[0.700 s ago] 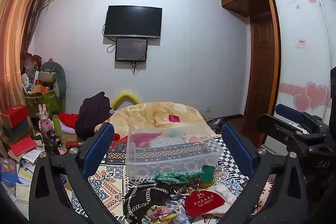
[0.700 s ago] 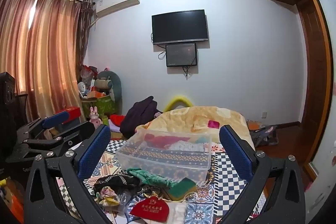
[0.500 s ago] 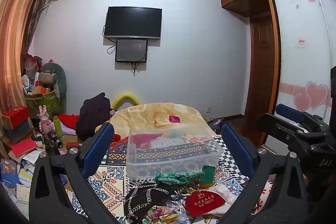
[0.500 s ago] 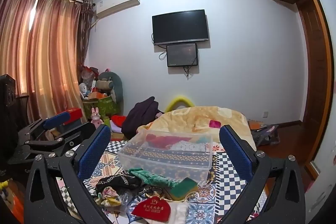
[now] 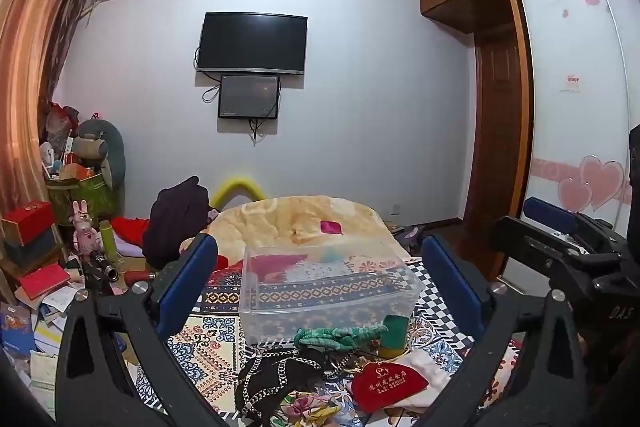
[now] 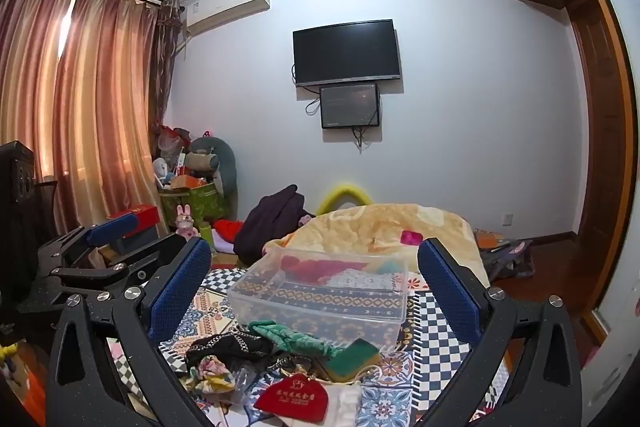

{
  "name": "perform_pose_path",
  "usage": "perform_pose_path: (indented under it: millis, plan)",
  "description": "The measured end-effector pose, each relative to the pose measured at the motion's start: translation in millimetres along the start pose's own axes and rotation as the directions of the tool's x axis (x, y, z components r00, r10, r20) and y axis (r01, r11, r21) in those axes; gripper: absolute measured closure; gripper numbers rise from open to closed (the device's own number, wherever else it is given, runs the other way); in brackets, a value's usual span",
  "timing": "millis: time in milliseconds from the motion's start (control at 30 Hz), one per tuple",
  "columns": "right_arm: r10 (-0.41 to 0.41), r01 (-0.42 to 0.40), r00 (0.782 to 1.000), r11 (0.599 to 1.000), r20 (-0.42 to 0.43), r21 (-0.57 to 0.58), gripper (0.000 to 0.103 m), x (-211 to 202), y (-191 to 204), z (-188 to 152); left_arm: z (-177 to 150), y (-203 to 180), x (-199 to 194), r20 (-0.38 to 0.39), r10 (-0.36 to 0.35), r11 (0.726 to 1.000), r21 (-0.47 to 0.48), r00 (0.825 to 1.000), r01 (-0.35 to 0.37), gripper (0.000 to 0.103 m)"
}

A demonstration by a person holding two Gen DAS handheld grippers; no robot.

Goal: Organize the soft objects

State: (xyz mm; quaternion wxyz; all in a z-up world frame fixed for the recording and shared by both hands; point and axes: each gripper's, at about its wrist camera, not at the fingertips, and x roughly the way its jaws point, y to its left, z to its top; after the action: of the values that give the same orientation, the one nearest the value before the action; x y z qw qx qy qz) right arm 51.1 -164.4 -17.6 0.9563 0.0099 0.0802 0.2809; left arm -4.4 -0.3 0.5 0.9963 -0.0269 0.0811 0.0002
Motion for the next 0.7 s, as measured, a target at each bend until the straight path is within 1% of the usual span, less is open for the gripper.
perform_pose_path:
  millis: [700]
  plan:
    - [0.006,-0.006,1.0,1.0,0.001,0.003,0.0,-0.7,2.0,0.5,-1.3,-0.3,1.6,-0.003,0.002,1.0,0.0,1.0,-0.002,0.0]
